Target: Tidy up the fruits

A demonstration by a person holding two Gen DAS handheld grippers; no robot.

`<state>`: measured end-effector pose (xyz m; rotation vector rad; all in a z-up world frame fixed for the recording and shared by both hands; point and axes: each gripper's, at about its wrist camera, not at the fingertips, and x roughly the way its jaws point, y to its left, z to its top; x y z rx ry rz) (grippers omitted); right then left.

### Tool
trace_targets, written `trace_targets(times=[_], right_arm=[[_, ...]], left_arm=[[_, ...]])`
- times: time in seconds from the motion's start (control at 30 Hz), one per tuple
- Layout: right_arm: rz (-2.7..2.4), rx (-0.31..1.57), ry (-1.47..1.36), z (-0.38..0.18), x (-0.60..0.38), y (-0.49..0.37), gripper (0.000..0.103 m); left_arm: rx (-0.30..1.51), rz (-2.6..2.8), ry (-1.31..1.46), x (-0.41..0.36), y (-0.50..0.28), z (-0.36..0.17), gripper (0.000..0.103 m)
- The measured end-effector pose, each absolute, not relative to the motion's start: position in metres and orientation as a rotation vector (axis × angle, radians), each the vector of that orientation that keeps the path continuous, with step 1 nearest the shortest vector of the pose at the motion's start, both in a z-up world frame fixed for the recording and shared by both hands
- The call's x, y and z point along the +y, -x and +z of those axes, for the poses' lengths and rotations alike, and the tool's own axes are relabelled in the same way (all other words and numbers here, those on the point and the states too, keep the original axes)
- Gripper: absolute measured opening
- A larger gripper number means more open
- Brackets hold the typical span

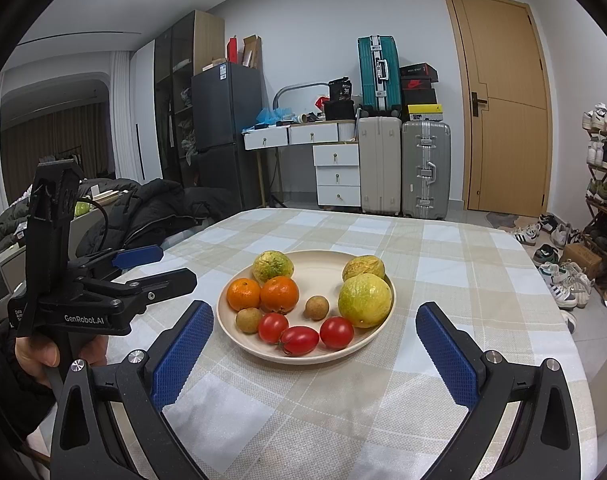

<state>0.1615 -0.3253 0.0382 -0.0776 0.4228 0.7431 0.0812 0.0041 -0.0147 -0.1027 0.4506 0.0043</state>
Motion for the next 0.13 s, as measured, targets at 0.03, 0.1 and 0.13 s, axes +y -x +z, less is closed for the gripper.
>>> trace_targets(times=[0.03, 0.1, 0.13], right_arm=[[0.743, 0.423, 0.078, 0.0373, -0.3253, -0.1617, 0.103], [0.743, 0.423, 0.078, 0.0374, -0.3252, -0.1617, 0.103], [0.743, 0.424, 0.078, 0.0373, -0.3252, -0.1618, 0.103]], left_arm=[[0.451, 0.004, 0.103, 0.0028, -0.0815, -0.0153, 0.102], [0.454, 0.005, 0.103, 0.0027, -0.0813, -0.0157, 0.102], [0.454, 0.006, 0.103, 0.0027, -0.0809, -0.0159, 0.102]])
